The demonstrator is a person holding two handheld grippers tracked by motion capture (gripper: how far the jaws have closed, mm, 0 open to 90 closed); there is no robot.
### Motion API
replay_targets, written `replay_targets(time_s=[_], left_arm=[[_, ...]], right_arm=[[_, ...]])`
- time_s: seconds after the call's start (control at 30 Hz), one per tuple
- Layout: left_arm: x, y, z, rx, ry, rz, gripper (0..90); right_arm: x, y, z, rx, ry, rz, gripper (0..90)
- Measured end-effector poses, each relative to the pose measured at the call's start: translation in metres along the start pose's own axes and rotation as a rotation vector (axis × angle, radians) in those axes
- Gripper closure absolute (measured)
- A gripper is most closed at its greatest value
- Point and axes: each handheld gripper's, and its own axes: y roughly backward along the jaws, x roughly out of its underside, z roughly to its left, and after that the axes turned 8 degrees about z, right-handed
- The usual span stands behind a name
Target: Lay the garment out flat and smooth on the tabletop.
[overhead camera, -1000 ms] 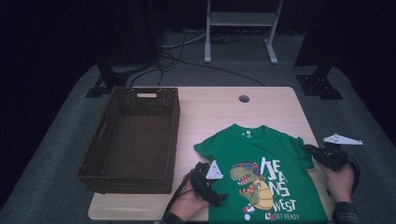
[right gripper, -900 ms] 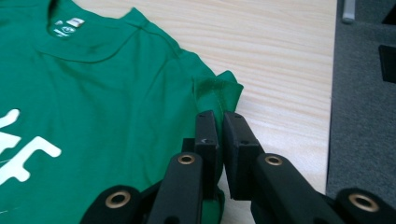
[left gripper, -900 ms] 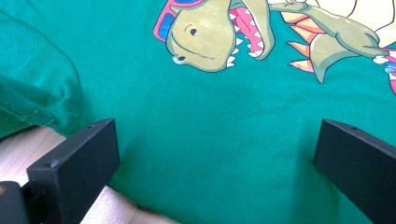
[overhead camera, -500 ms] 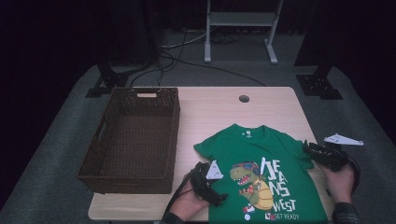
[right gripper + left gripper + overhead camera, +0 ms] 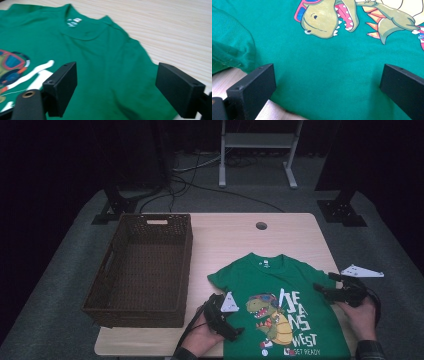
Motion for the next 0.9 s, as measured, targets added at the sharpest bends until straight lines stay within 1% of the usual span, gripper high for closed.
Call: replay_targets(time_s=[0.03,0.1,0.17,0.33,0.43,0.47,0.5,0.57,0.67,0.77,0.83,0.87,0.9], left_arm=[[0.0,0.0,0.0,0.0,0.0,0.0,0.0],[0.0,0.0,0.0,0.0,-0.001,0.001,0.0],[0.0,0.0,0.0,0.0,-0.001,0.001,0.0],[0.0,0.0,0.0,0.0,-0.001,0.001,0.0],[0.0,0.0,0.0,0.0,-0.001,0.001,0.0],[0.0,0.0,0.0,0.0,0.0,0.0,0.0],[0.0,0.0,0.0,0.0,0.0,0.001,0.0],[0.0,0.0,0.0,0.0,-0.001,0.001,0.0],[0.0,0.0,0.0,0.0,-0.001,0.001,0.0],[0.0,0.0,0.0,0.0,0.0,0.001,0.0],[0.0,0.0,0.0,0.0,-0.001,0.001,0.0],[0.0,0.0,0.0,0.0,-0.001,0.001,0.0],[0.0,0.0,0.0,-0.001,0.002,0.0,0.0]], right_arm=[[0.0,0.0,0.002,-0.01,0.009,-0.001,10.2],[0.0,0.0,0.007,-0.033,0.021,0.005,8.5],[-0.001,0.0,0.013,-0.047,0.04,0.002,1.9],[-0.001,-0.002,0.025,-0.061,0.077,0.016,1.6],[0.001,-0.007,0.032,-0.078,0.1,0.045,1.5],[0.001,-0.01,0.034,-0.083,0.112,0.059,0.0],[0.002,-0.013,0.038,-0.089,0.129,0.075,0.0],[0.002,-0.017,0.042,-0.097,0.146,0.094,0.0],[0.006,-0.023,0.052,-0.129,0.175,0.128,0.0],[0.009,-0.026,0.059,-0.123,0.206,0.171,0.0],[0.011,-0.028,0.062,-0.127,0.214,0.191,0.0],[0.011,-0.028,0.062,-0.127,0.214,0.191,0.0],[0.013,-0.031,0.063,-0.122,0.219,0.213,0.0]])
